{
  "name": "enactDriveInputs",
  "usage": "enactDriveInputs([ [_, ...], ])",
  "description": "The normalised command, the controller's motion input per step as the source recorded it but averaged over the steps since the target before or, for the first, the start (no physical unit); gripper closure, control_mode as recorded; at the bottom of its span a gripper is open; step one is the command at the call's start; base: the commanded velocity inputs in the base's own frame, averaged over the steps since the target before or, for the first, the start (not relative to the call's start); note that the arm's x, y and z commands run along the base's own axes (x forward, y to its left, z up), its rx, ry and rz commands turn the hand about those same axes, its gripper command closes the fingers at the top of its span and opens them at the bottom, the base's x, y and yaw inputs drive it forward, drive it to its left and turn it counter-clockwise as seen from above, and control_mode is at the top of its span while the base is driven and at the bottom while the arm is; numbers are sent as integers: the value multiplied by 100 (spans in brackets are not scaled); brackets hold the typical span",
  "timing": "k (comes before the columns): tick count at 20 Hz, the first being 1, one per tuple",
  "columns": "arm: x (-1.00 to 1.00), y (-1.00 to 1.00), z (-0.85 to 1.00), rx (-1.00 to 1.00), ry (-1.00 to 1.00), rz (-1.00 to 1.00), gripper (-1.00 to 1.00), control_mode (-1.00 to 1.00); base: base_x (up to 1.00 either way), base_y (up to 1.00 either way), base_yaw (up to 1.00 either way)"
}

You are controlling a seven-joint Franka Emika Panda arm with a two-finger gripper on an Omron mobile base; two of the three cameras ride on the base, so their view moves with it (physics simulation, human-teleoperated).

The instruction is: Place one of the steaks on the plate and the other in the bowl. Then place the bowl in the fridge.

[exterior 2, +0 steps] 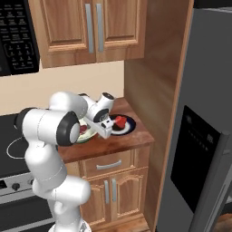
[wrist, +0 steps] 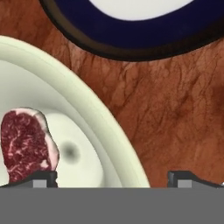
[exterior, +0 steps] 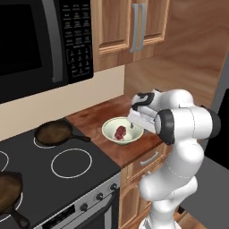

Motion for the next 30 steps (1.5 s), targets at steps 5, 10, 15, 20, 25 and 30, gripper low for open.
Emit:
enactDriveInputs([
  [5,0,0,-13,4,0,0,-100,-100,0,0,0],
  [10,0,10,-4,1,0,0,100,-100,0,0,0],
  [15,0,0,0,0,0,0,100,-100,0,0,0],
  [20,-6,13,0,0,-8,0,100,-100,0,0,0],
  [25,-37,0,45,5,-18,-7,100,-100,0,0,0],
  [30,-71,-8,69,17,-6,-19,100,-100,0,0,0],
])
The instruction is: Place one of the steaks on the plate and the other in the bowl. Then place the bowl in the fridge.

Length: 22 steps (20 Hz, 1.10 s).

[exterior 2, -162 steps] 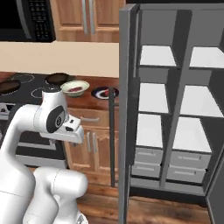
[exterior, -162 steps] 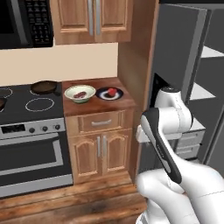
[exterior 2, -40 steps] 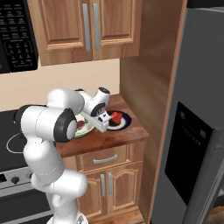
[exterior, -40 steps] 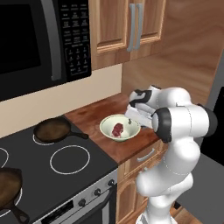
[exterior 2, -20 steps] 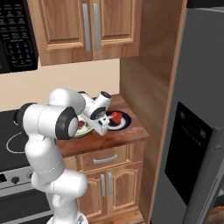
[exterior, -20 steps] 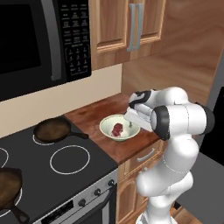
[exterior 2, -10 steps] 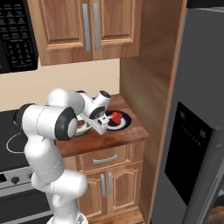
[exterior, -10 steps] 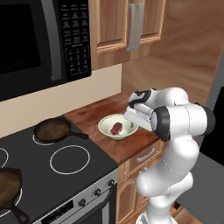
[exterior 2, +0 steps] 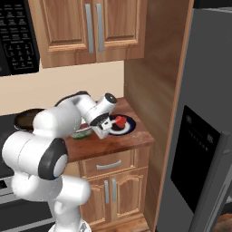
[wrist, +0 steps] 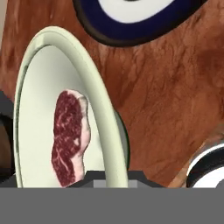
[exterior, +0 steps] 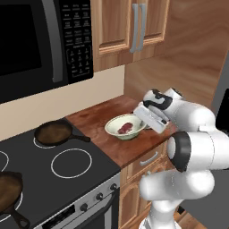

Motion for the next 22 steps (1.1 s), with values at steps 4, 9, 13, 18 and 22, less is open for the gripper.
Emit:
enactDriveInputs([
  [4,-74,0,80,20,-8,-24,100,-100,0,0,0],
  [9,-60,-7,78,4,0,-26,100,-100,0,0,0],
  [13,-66,-29,73,0,4,-22,100,-100,0,0,0],
  [18,-47,-31,27,-1,22,-19,100,-100,0,0,0],
  [22,-73,-43,0,4,5,-11,100,-100,0,0,0],
])
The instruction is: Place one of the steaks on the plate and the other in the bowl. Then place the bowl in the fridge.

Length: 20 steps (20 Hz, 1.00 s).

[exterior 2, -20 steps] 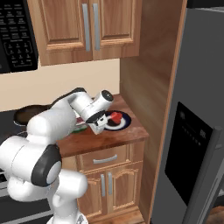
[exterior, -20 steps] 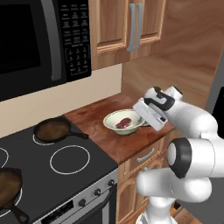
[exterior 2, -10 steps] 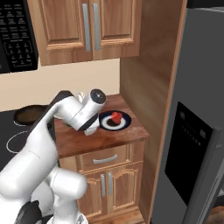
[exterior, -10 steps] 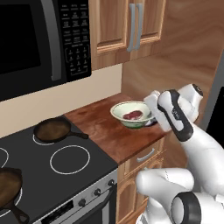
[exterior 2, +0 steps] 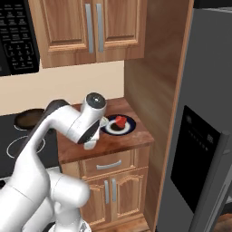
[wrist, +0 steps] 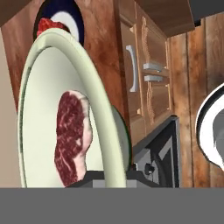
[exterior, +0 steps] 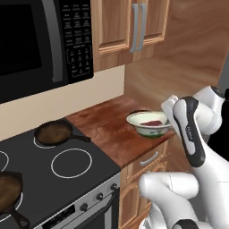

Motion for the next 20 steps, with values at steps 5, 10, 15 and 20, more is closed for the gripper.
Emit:
enactDriveInputs([
  [5,-88,-14,0,10,-6,-1,100,-100,0,0,0],
  [10,-66,0,0,6,-20,0,100,-100,0,0,0],
  [15,-8,0,1,-3,-28,1,100,-100,0,0,0],
  [20,4,0,7,-14,-6,4,100,-100,0,0,0],
])
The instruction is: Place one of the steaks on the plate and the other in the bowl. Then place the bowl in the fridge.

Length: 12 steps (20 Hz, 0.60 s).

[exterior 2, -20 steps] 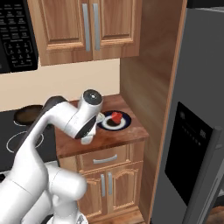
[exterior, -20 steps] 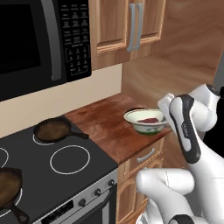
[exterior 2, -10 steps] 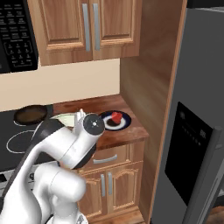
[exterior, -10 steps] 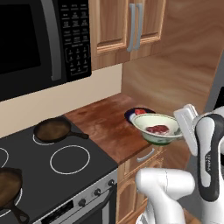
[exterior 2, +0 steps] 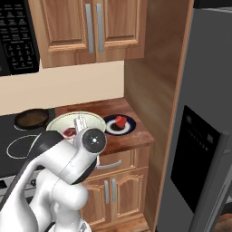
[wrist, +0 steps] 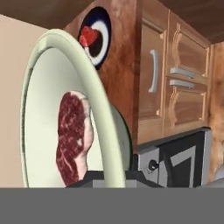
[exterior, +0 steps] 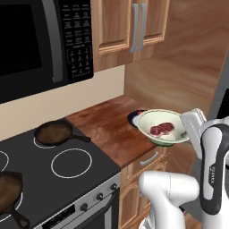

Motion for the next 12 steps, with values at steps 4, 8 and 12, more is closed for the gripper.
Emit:
enactDriveInputs([
  [4,8,0,1,-24,7,0,100,-100,0,0,0],
  [8,0,0,0,0,0,0,100,-100,0,0,0],
  [12,0,0,0,0,0,0,100,-100,0,0,0],
])
